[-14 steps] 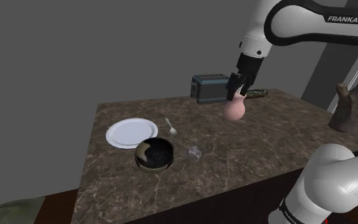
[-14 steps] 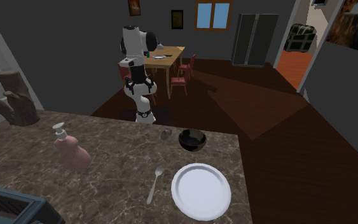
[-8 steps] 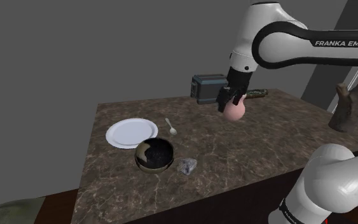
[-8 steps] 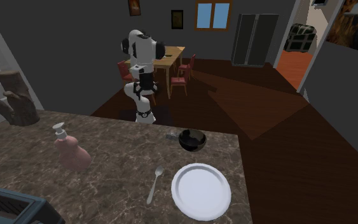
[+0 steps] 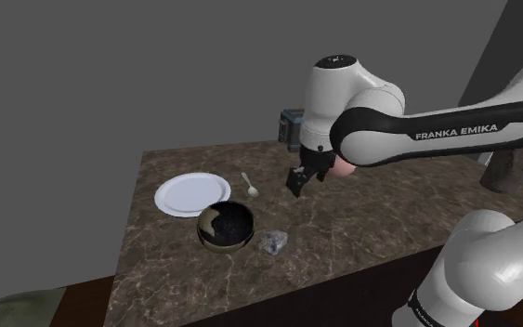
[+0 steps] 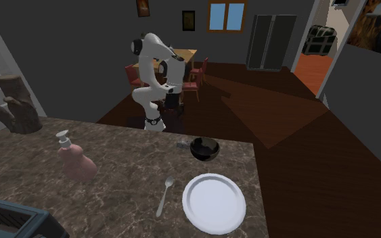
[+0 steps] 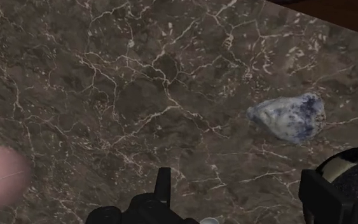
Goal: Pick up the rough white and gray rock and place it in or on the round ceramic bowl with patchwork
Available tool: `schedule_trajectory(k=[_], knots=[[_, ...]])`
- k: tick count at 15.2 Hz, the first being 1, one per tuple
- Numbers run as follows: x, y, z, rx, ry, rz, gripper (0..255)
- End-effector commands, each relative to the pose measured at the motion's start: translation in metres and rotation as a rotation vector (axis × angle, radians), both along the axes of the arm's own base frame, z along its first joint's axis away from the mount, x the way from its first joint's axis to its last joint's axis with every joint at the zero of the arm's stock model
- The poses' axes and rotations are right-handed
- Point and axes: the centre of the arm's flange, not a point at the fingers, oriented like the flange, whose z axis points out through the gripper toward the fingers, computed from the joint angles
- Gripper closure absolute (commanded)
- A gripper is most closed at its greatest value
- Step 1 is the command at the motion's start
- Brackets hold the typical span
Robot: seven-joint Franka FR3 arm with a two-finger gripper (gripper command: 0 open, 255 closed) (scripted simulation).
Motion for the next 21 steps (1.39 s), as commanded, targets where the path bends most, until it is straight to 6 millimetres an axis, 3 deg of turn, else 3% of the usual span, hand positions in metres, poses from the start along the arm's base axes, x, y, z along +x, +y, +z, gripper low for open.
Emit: schedule_trajectory(k=[1, 8, 15, 21], knots=[[0.006, 0.020, -0.023, -0.036, -0.009, -0.010, 0], [0.027, 0.078, -0.111, -0.167, -0.031, -0.042, 0], [0.032, 0.064, -0.144, -0.167, -0.031, -0.042, 0], [0.033, 0.063, -0.147, -0.167, -0.031, -0.042, 0]])
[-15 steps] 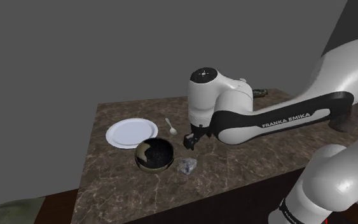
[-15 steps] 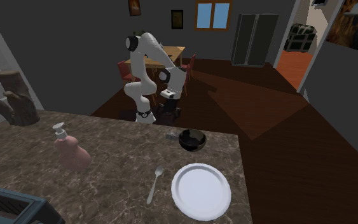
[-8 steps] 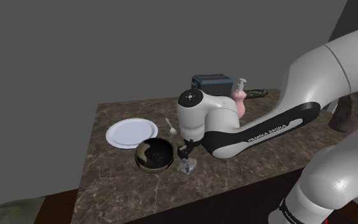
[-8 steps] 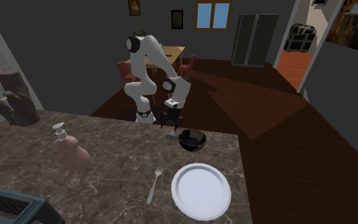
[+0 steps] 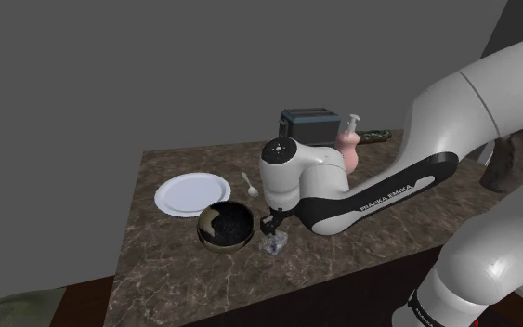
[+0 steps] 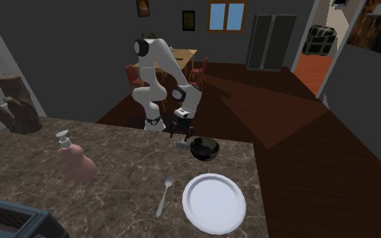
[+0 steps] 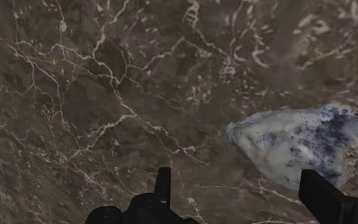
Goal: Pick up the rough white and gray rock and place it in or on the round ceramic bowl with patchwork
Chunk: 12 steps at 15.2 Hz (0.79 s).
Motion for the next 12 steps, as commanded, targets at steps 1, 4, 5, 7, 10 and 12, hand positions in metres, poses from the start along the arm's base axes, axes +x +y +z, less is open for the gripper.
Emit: schedule_trajectory(k=[1, 4, 5, 7, 10, 12], knots=[[0.0001, -0.0001, -0.0004, 0.000, 0.000, 0.000, 0], [0.0001, -0.0001, -0.0003, 0.000, 0.000, 0.000, 255], [0.0002, -0.0001, -0.0003, 0.000, 0.000, 0.000, 255], [0.0003, -0.0005, 0.0000, 0.000, 0.000, 0.000, 255], [0.0006, -0.0002, -0.0003, 0.000, 0.000, 0.000, 255], [0.0006, -0.0002, -0.0004, 0.000, 0.000, 0.000, 255]])
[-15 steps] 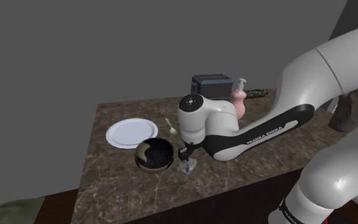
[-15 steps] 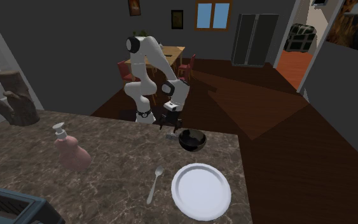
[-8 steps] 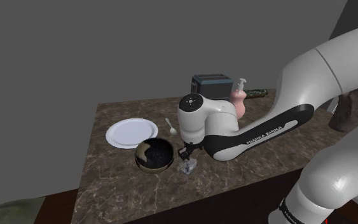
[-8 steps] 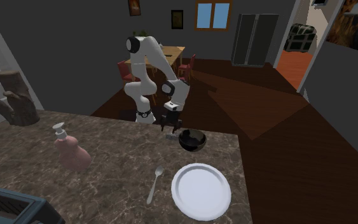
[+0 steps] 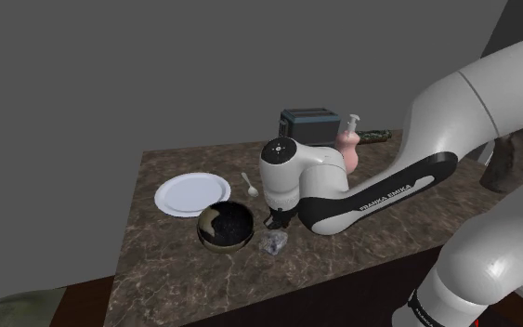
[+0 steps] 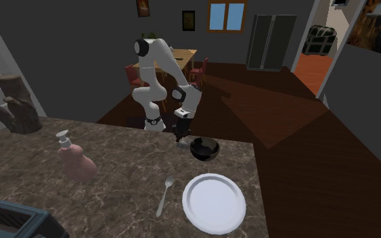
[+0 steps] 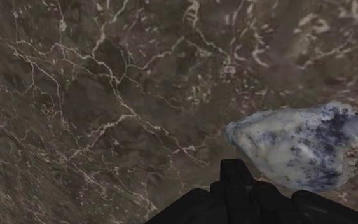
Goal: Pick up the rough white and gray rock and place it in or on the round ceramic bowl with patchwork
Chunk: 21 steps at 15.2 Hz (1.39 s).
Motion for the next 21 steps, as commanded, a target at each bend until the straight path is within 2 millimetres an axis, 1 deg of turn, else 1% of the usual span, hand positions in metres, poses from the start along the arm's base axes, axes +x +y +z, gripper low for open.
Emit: schedule_trajectory(k=[1, 2, 3, 4, 7, 10, 11, 18, 21], knots=[[0.000, 0.000, 0.000, 0.000, 0.000, 0.000, 255], [0.000, 0.000, 0.000, 0.000, 0.000, 0.000, 0], [0.000, 0.000, 0.000, 0.000, 0.000, 0.000, 255], [0.000, 0.000, 0.000, 0.000, 0.000, 0.000, 0], [-0.014, 0.025, -0.006, 0.134, -0.142, -0.408, 0], [-0.017, 0.054, -0.009, 0.268, -0.285, -0.815, 0], [-0.016, 0.059, -0.009, 0.292, -0.310, -0.887, 0], [-0.010, 0.050, -0.045, 0.292, -0.310, -0.887, 0], [-0.009, 0.050, -0.048, 0.292, -0.310, -0.887, 0]])
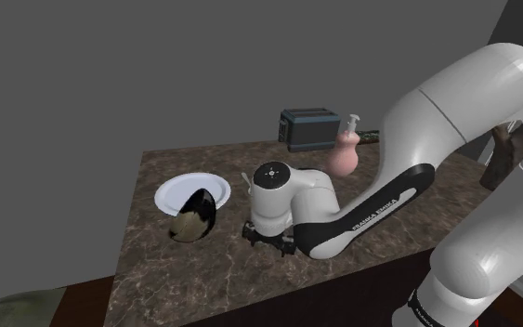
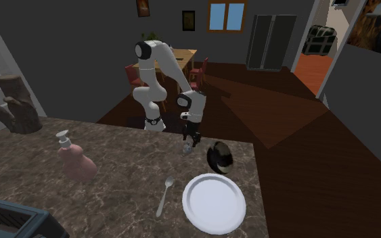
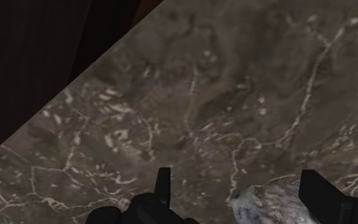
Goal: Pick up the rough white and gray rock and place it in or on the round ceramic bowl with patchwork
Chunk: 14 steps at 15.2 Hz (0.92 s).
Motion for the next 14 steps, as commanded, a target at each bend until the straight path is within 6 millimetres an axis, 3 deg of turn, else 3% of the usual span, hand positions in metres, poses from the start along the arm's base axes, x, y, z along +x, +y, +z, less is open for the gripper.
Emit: schedule_trajectory(k=[1, 5, 6, 14], knots=[[-0.0003, -0.0008, -0.0019, 0.004, 0.003, 0.001, 0], [-0.0003, -0.0008, -0.0019, 0.004, 0.003, 0.001, 0], [-0.0003, -0.0008, -0.0019, 0.004, 0.003, 0.001, 255], [-0.0002, -0.0008, -0.0019, 0.004, 0.003, 0.001, 255]])
